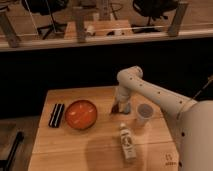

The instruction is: Place the pepper on the white sponge

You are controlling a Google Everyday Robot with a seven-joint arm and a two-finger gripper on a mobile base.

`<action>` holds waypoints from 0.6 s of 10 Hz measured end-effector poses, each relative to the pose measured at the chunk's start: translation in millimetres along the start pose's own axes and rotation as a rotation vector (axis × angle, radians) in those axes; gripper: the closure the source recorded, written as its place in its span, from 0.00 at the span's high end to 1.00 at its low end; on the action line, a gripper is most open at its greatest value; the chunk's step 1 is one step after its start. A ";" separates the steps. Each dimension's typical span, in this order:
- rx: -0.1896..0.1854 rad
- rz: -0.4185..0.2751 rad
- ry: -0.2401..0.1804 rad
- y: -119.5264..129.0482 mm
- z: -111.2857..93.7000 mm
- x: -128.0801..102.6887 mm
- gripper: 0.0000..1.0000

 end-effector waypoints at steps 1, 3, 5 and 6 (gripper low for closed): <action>0.001 0.002 0.000 -0.2 1.1 1.9 0.03; 0.003 0.005 0.000 -0.7 3.5 6.2 0.14; 0.004 0.007 0.000 -1.0 5.6 9.6 0.16; 0.004 0.008 -0.002 -0.9 6.4 10.5 0.21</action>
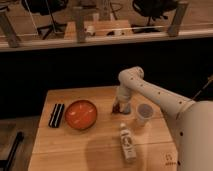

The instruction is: Place the pepper on the white sponge

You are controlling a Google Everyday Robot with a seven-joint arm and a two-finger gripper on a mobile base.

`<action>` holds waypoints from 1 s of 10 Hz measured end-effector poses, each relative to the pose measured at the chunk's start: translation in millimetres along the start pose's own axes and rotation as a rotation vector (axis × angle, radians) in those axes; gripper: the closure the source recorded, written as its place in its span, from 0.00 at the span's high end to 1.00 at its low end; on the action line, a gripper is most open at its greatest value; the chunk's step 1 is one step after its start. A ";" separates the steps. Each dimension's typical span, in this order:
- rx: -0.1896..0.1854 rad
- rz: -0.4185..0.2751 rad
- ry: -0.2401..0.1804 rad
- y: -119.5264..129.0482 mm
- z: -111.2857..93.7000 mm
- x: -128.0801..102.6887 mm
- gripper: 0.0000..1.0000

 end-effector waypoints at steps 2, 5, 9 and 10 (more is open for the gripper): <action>0.002 0.004 -0.003 1.0 1.2 3.2 0.42; 0.004 0.009 -0.004 2.7 1.3 7.7 0.69; 0.002 0.014 -0.008 5.3 1.9 12.4 0.80; 0.003 0.015 -0.009 5.5 1.4 13.6 0.80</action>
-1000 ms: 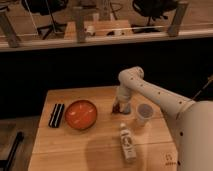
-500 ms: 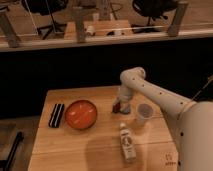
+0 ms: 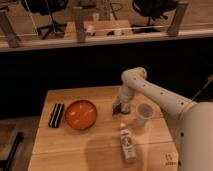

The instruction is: Place the pepper on the white sponge

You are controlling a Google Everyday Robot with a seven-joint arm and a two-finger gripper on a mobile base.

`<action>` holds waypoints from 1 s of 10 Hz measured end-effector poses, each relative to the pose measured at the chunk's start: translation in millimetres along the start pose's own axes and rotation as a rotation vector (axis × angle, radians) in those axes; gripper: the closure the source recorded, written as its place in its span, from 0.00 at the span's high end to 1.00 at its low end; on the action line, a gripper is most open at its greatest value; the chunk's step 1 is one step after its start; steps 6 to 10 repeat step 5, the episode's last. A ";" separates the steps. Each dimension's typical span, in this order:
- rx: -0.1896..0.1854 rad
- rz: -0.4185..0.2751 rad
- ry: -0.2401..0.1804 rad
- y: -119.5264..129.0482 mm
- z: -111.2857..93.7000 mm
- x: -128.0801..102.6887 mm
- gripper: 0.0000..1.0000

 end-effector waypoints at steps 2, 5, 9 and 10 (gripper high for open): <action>-0.001 0.003 -0.001 1.3 -0.1 2.3 0.80; 0.001 0.008 -0.001 4.1 0.8 7.6 0.80; 0.001 0.008 -0.001 4.1 0.8 7.6 0.80; 0.001 0.008 -0.001 4.1 0.8 7.6 0.80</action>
